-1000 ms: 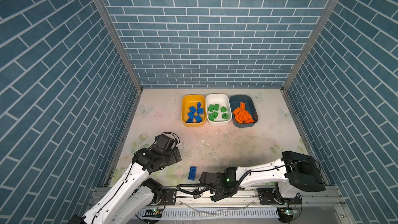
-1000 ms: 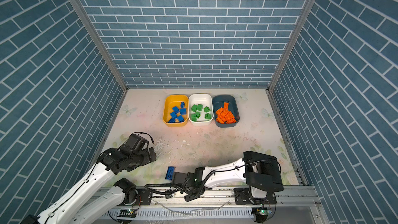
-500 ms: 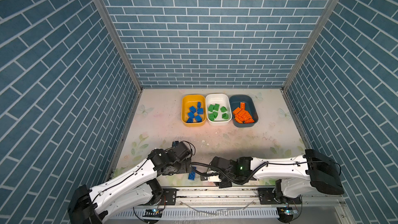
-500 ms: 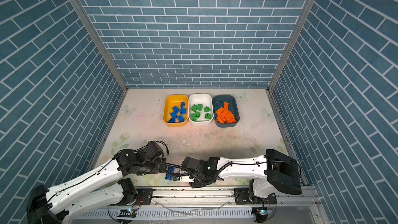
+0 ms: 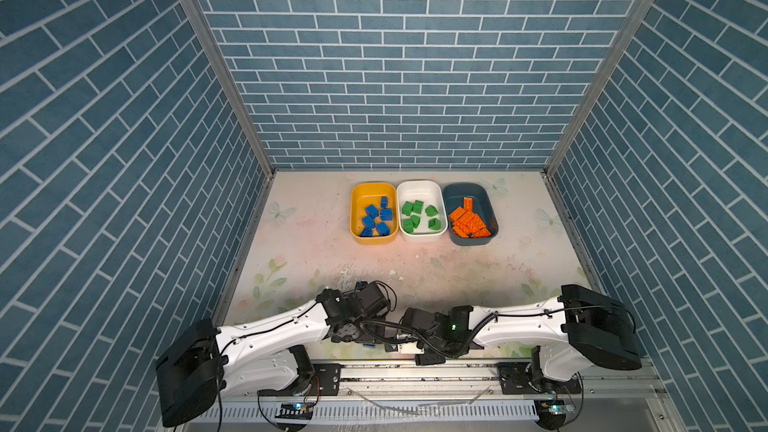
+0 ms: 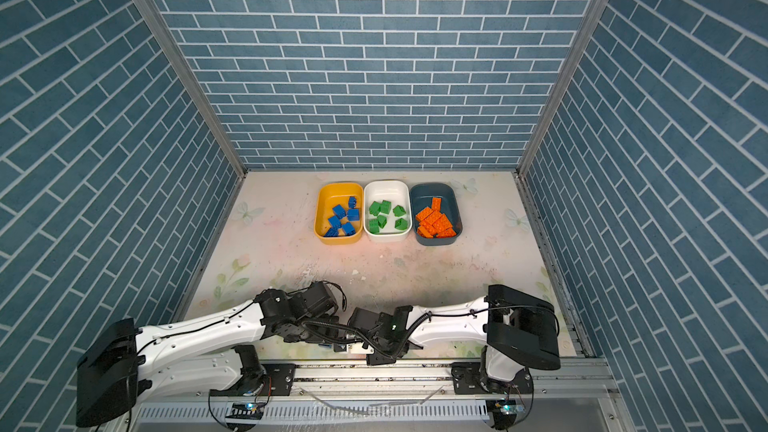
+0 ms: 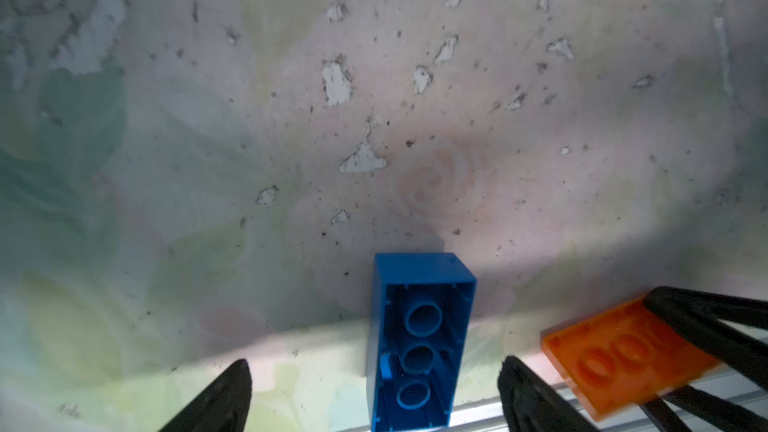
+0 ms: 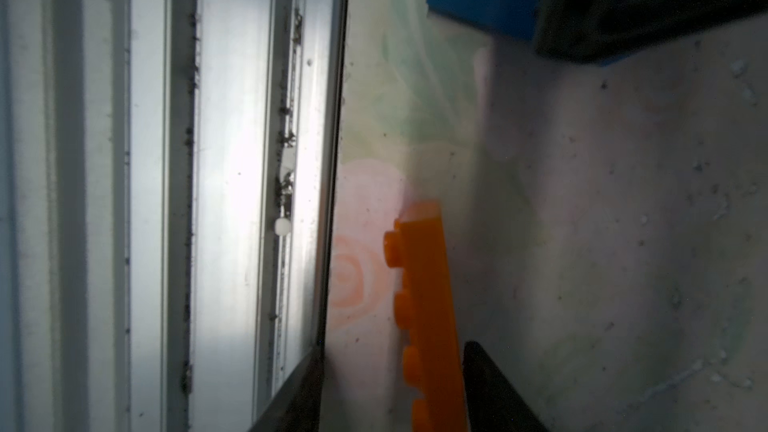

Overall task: Sort the legos into containers by color
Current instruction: 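Lower left gripper to blue brick while right grasps orange brick on rail, then carry blue brick to yellow tub with left while right carries orange to teal tub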

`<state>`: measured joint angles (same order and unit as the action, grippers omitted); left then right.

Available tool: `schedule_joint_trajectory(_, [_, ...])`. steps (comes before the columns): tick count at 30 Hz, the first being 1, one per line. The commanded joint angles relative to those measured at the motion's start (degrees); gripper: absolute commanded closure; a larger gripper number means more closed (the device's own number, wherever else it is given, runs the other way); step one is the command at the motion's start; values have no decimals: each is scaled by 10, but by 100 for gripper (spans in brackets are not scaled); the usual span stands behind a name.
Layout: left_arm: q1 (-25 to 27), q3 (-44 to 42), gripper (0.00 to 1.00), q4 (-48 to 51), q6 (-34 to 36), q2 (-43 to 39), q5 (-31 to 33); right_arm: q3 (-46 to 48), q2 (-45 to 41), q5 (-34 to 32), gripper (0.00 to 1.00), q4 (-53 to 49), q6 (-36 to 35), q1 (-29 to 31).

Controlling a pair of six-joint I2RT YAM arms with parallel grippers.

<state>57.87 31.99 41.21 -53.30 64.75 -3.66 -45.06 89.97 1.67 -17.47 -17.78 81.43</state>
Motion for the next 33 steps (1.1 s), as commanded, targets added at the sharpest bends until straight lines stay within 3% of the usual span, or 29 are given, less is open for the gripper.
schedule_joint_trajectory(1, [5, -15, 9, -12, 4, 12, -10, -5, 33, 7, 44, 10, -2, 1])
schedule_joint_trajectory(4, [6, -27, 14, -24, 1, 14, -16, -9, 35, 4, 44, 13, -2, 1])
schedule_joint_trajectory(15, [6, -50, 51, -50, -2, 20, -17, 4, 14, -26, 80, 31, 14, 1])
schedule_joint_trajectory(19, [6, -41, 65, -41, 7, 11, -3, 20, -25, -28, 93, 38, 21, -4])
schedule_joint_trajectory(23, [3, -17, 71, -27, 17, -3, 16, 50, -97, -28, 96, 45, 36, -26])
schedule_joint_trajectory(28, [-27, 61, 74, 11, 54, -21, 51, 70, -227, -18, 97, 16, 87, -132])
schedule_joint_trajectory(33, [-132, 151, 75, 5, 107, -7, 47, 71, -324, -29, 97, -9, 123, -304])
